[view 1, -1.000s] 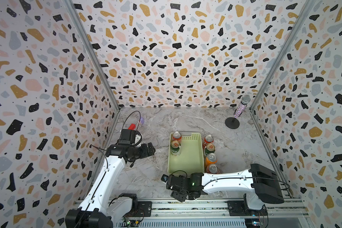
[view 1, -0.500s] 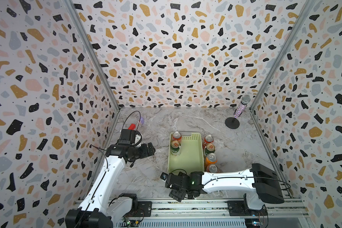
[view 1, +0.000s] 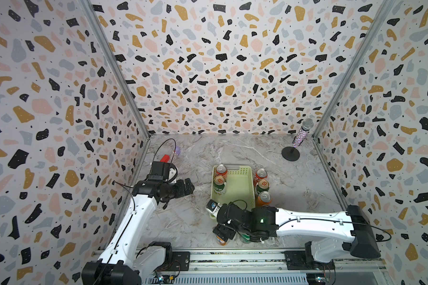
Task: Take out the drinks from the basket
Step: Place the drink at the center of the board, then pick up the drink from the basket.
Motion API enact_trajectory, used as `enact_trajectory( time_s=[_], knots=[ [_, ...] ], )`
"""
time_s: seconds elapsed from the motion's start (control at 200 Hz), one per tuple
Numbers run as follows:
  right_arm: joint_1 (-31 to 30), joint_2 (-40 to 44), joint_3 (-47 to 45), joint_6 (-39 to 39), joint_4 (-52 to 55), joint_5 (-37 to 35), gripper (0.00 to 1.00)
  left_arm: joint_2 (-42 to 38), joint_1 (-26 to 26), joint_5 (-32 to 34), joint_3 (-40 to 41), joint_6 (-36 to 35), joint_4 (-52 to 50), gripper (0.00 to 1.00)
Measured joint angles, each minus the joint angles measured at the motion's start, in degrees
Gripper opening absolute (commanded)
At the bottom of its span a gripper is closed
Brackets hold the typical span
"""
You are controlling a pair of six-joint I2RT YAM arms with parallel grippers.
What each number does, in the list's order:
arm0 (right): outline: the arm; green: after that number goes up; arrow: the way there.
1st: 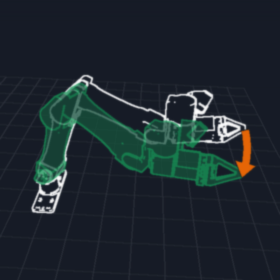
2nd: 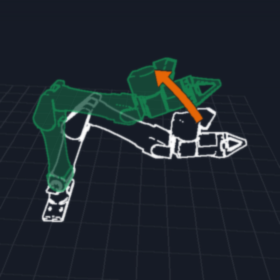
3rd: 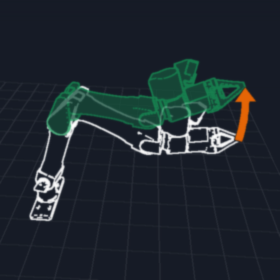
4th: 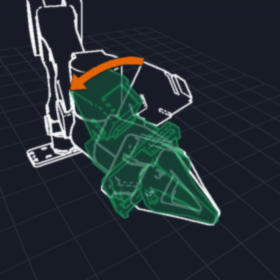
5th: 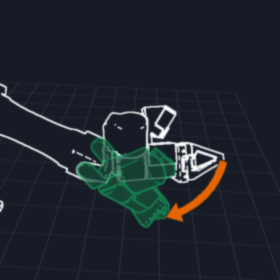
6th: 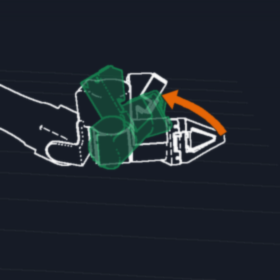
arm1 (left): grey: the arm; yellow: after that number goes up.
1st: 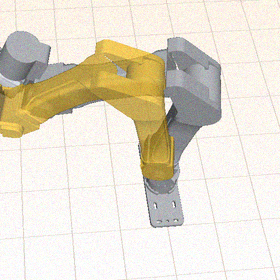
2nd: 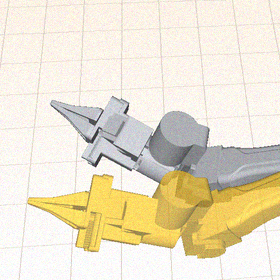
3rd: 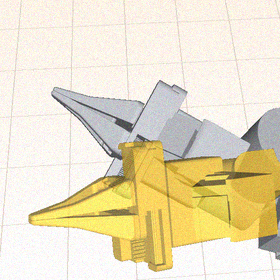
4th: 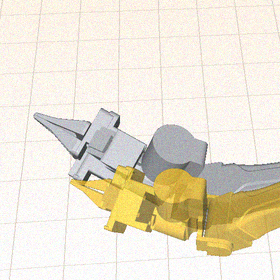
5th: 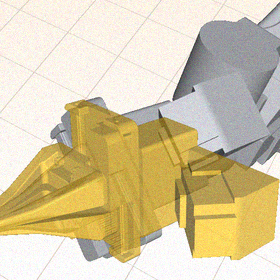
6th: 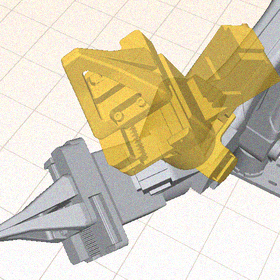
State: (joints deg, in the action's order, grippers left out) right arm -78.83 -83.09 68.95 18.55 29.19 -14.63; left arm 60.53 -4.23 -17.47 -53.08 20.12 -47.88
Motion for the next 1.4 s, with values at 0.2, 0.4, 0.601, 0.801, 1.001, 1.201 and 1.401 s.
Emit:
enact_trajectory(
  time_s=[0.2, 0.4, 0.601, 0.801, 1.001, 1.201, 1.401],
  knots=[
    [8.8, 2.3, 0.6, 2.3, -0.1, 3.0, 0.86, -0.1, 0.0, 0.2, 0.0, 0.0, 0.0, 1.0],
    [17.0, 0.4, 3.2, 4.3, 0.6, 7.0, 0.86, -0.8, 0.0, 1.1, 0.0, 0.0, 0.0, 1.0],
    [23.5, -5.0, 8.9, 5.9, 1.2, 11.0, 0.86, -1.4, 0.0, 2.1, 0.0, 0.0, 0.0, 1.0],
    [26.3, -13.6, 15.2, 6.1, 3.7, 13.0, 0.85, -2.2, 0.1, 3.2, 0.0, 0.0, -0.1, 1.0],
    [26.2, -18.8, 18.7, 5.8, 6.4, 13.2, 0.85, -6.0, 0.8, 4.8, 0.0, 0.0, -0.1, 1.0],
    [26.1, -22.8, 22.4, 5.4, 7.1, 12.5, 0.85, -4.3, 1.0, 4.4, 0.0, 0.0, -0.1, 1.0],
    [26.1, -27.3, 26.0, 5.2, 7.4, 11.8, 0.85, -4.0, 1.1, 4.3, 0.0, 0.0, -0.1, 1.0]
  ],
)
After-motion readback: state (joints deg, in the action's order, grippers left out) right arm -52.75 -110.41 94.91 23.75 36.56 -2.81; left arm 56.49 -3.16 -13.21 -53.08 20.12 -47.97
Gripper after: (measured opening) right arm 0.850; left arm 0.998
